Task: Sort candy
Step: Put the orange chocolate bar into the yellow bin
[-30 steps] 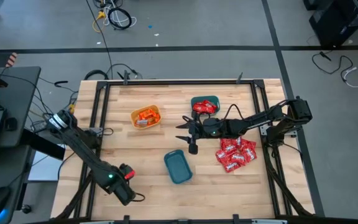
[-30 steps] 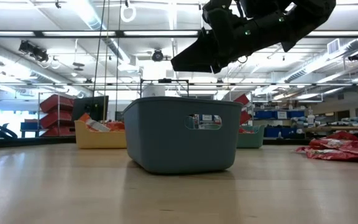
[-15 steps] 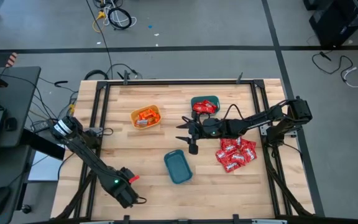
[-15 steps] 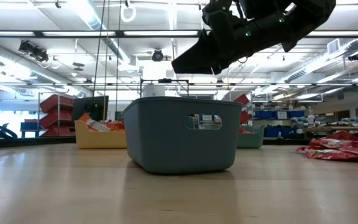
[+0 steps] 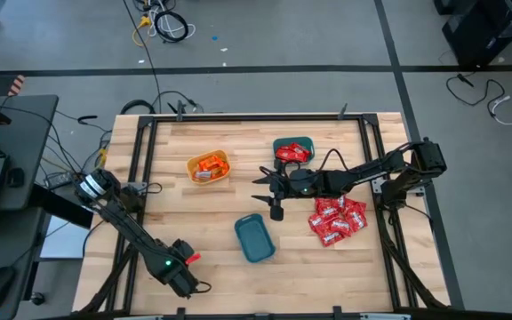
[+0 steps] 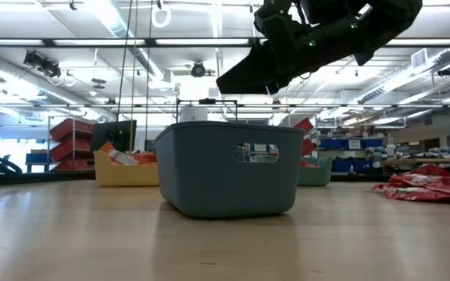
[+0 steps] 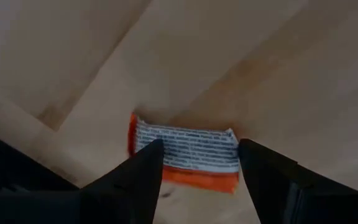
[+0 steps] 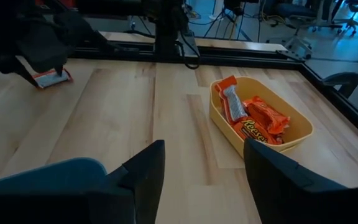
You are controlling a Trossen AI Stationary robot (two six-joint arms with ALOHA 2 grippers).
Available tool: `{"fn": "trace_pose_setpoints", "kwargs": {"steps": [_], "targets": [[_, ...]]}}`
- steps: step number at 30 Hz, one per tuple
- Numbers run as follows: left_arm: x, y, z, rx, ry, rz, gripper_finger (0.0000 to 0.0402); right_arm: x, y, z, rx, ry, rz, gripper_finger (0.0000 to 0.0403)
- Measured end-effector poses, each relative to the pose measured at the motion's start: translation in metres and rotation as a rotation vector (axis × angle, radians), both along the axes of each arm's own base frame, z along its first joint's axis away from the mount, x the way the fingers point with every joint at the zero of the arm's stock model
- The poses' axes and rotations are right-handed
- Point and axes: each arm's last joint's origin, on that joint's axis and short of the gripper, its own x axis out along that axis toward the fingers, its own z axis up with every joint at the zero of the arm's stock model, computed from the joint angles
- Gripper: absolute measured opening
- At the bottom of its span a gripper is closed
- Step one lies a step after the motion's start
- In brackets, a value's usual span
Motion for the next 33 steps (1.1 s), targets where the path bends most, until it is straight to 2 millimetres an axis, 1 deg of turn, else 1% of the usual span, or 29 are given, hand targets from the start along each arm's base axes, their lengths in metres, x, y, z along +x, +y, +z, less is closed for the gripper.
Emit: {"fn": "trace_pose_setpoints", "kwargs": {"steps": [6, 9, 11, 15, 21, 22, 27, 33], "targets": [[0.001, -0.004, -0.014, -0.029, 0.067, -0.105, 0.0214, 0.0, 0.0, -0.001, -0.001, 0.01, 0.0, 0.0204], [0.003, -0.001, -0.014, -0.033, 0.082, -0.117, 0.0209, 0.0, 0.0, -0.001, 0.0, 0.01, 0.0, 0.0204], [0.007, 0.0, -0.012, -0.032, 0.083, -0.131, 0.0195, 0.0, 0.0, -0.001, -0.001, 0.01, 0.0, 0.0204], [0.019, 0.003, -0.005, 0.006, 0.016, -0.181, 0.0138, 0.0, 0.0, -0.001, -0.001, 0.011, 0.0, 0.0202], [0.039, 0.014, 0.008, 0.071, -0.062, -0.255, 0.002, 0.0, 0.0, -0.001, -0.015, 0.014, 0.005, 0.0193], [0.043, 0.018, 0.012, 0.093, -0.07, -0.268, 0.001, 0.0, 0.0, -0.001, -0.021, 0.015, 0.007, 0.0191], [0.063, 0.046, 0.03, 0.212, -0.059, -0.341, 0.0007, -0.001, 0.0, -0.001, -0.042, 0.027, 0.01, 0.0187], [0.086, 0.092, 0.047, 0.295, -0.013, -0.424, 0.0002, -0.01, -0.004, 0.002, -0.089, 0.095, -0.093, 0.0185]]}}
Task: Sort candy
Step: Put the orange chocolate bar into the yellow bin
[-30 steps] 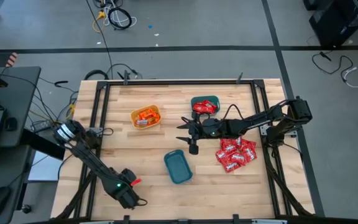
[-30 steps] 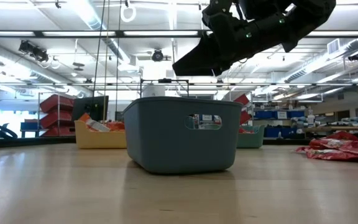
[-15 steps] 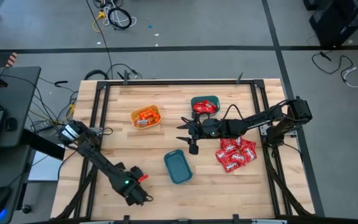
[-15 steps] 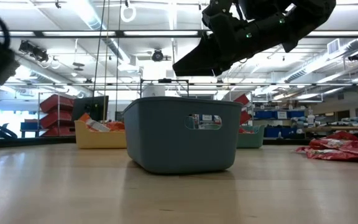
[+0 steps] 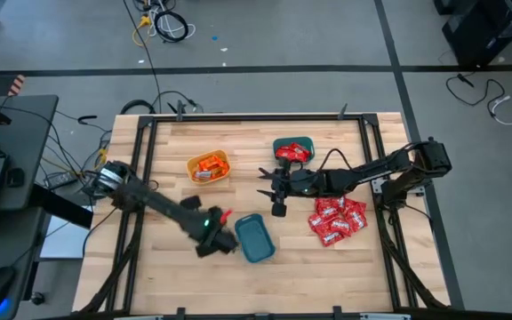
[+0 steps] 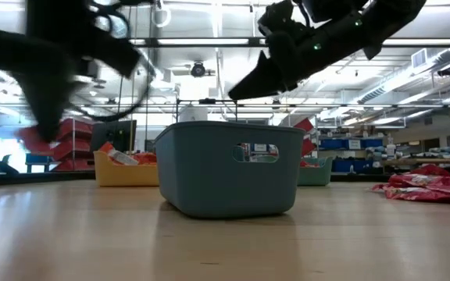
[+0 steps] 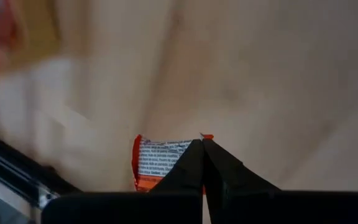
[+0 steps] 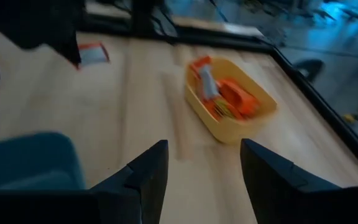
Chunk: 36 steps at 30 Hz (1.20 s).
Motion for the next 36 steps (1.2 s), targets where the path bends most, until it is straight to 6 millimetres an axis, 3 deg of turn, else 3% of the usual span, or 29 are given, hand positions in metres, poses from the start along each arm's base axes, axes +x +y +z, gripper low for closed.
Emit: {"fn": "trace_pose_setpoints", "kwargs": {"steps": [6, 14, 18, 24, 36], "targets": [[0.014, 0.055, 0.023, 0.045, -0.095, -0.025, 0.0001, -0.014, -0.004, 0.007, -0.044, 0.08, -0.098, 0.0181], [0.029, 0.127, 0.053, 0.055, -0.38, -0.027, 0.0001, -0.028, -0.019, 0.007, -0.072, 0.114, -0.156, 0.0159], [0.034, 0.162, 0.045, 0.017, -0.44, 0.012, 0.0, -0.04, -0.028, -0.004, -0.042, 0.12, -0.196, 0.0148], [0.023, 0.198, 0.025, 0.004, -0.435, 0.134, 0.0, -0.056, -0.03, -0.014, -0.01, 0.122, -0.211, 0.0137], [0.009, 0.224, -0.011, -0.055, -0.508, 0.354, 0.0004, -0.058, -0.03, -0.013, -0.008, 0.091, -0.211, 0.0135]]}}
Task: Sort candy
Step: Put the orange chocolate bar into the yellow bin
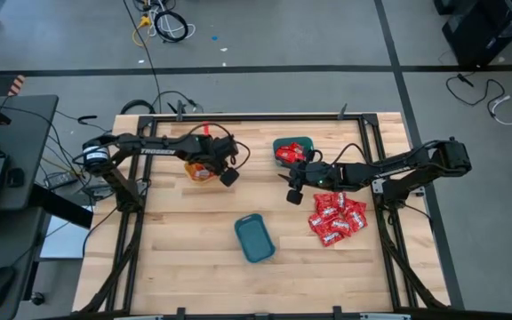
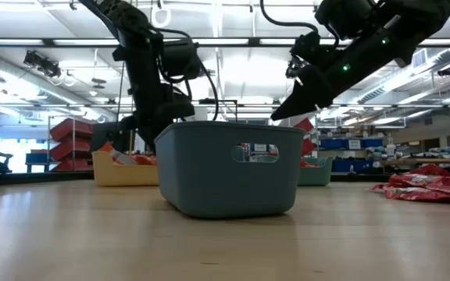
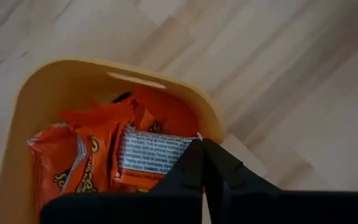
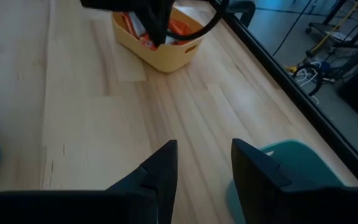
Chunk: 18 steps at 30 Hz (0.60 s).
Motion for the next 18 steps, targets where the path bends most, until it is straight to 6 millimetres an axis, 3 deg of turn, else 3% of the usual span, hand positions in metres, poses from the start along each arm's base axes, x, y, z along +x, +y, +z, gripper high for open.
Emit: {"fn": "trace_pose_setpoints", "kwargs": {"steps": [7, 18], "targets": [[0.0011, -0.0015, 0.0011, 0.021, 0.018, -0.082, 0.0041, -0.0003, 0.0, 0.0025, -0.002, -0.014, 0.001, 0.0142], [0.0034, -0.0003, 0.0058, 0.066, 0.043, -0.219, 0.0132, -0.0008, 0.0007, 0.0061, 0.005, -0.033, 0.013, 0.0168]]}}
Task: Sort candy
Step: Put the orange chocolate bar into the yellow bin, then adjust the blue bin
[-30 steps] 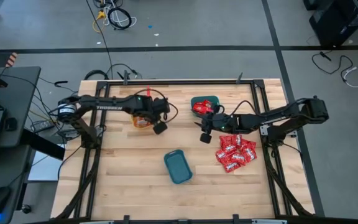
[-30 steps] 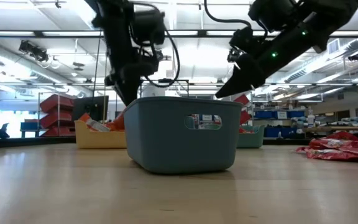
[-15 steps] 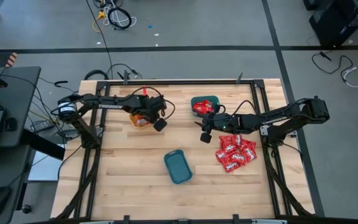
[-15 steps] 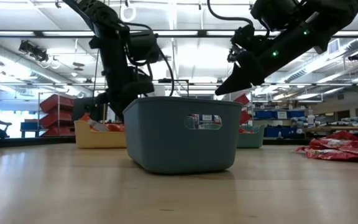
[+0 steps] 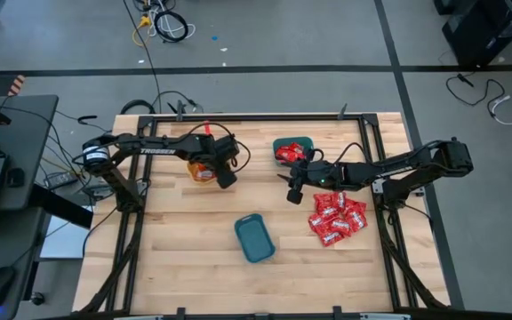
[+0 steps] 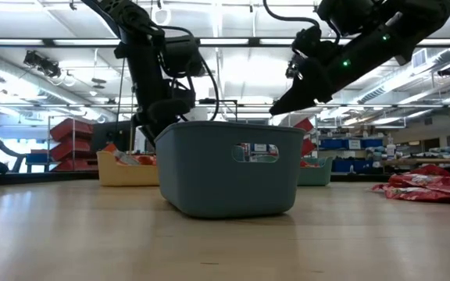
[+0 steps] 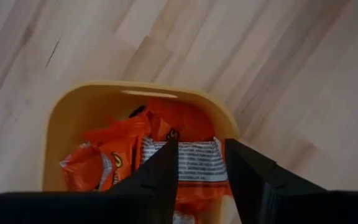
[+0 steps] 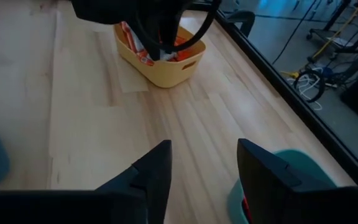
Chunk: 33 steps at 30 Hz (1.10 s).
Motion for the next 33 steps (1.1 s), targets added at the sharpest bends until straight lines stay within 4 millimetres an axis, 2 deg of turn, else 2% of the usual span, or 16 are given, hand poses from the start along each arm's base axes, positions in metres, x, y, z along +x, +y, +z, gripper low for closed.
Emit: {"fn": "trace_pose_setpoints", "kwargs": {"steps": [5, 8, 14, 18, 21, 27, 33], "targets": [[0.0, 0.0, 0.001, 0.03, 0.022, -0.098, 0.0138, 0.005, 0.003, 0.008, 0.043, -0.052, -0.004, 0.0163], [0.005, -0.003, 0.011, 0.046, 0.018, -0.144, 0.0126, 0.008, 0.012, 0.014, 0.039, -0.065, 0.031, 0.0143], [0.024, -0.013, 0.043, 0.103, -0.059, -0.244, 0.0076, 0.012, 0.029, 0.023, 0.02, -0.064, 0.101, 0.007], [0.035, -0.035, 0.052, 0.084, -0.125, -0.38, 0.0029, 0.013, 0.038, 0.025, 0.015, -0.051, 0.137, 0.0013], [0.041, -0.057, 0.052, 0.037, -0.18, -0.491, 0.0005, 0.011, 0.043, 0.023, 0.011, -0.025, 0.156, 0.0009], [0.047, -0.099, 0.046, -0.102, -0.289, -0.707, 0.0003, 0.007, 0.044, 0.015, 0.058, 0.048, 0.129, 0.0009], [0.043, -0.12, 0.026, -0.169, -0.318, -0.744, 0.0002, 0.005, 0.048, 0.015, 0.071, 0.03, 0.037, 0.0004]]}}
